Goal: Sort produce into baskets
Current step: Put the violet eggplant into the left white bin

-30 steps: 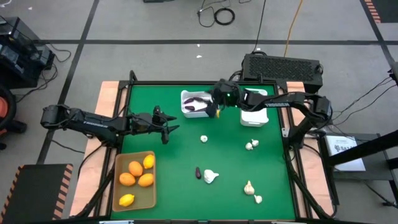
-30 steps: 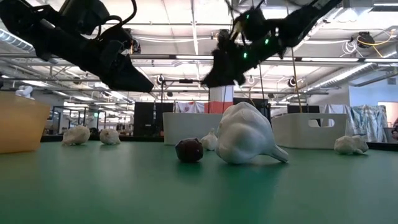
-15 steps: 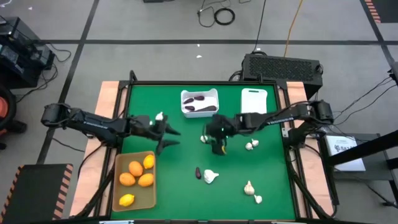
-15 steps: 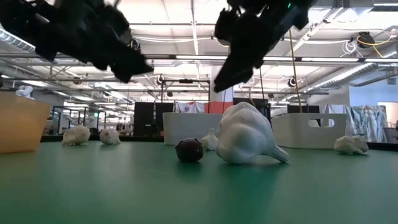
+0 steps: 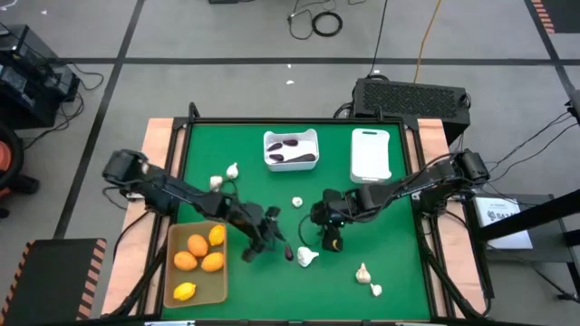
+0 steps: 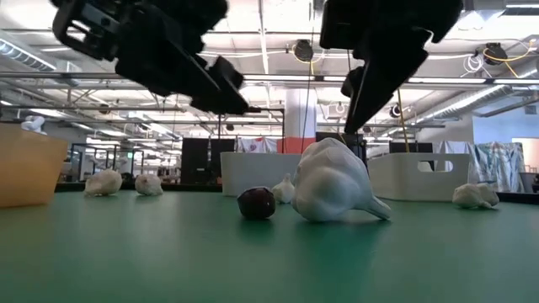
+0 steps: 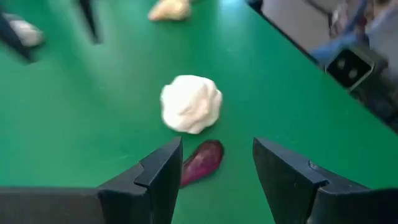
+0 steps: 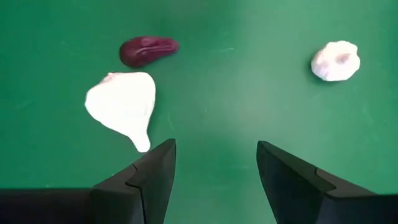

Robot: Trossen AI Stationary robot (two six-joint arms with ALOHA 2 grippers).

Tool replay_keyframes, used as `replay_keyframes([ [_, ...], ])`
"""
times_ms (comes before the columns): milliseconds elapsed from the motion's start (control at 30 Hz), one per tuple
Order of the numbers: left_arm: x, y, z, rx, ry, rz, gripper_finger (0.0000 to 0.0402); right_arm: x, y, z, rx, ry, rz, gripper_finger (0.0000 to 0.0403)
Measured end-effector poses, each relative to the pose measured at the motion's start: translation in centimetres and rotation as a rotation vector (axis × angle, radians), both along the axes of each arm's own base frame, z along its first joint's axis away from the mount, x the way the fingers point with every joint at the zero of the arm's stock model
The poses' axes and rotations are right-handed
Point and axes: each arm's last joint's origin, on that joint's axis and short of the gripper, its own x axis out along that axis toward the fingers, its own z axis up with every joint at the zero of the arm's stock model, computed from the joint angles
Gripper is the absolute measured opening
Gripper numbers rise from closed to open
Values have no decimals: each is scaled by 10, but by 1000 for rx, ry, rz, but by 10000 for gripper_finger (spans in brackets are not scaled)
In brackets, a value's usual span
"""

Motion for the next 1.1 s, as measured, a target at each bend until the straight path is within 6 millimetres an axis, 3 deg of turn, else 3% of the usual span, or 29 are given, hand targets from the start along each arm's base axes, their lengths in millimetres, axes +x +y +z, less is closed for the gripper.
replay_keyframes([
  [300,41,-19,-28,79,95,-99,202,-8,19,-5,-35,6,33,214],
  [533,58,-18,-47,115,190,-107,203,-9,25,-5,-41,3,59,214],
  [733,60,-15,-58,124,224,-96,203,-9,25,-5,-52,-4,80,214],
  [1100,58,-13,-59,129,248,-95,202,-5,25,-3,-61,-49,112,214],
])
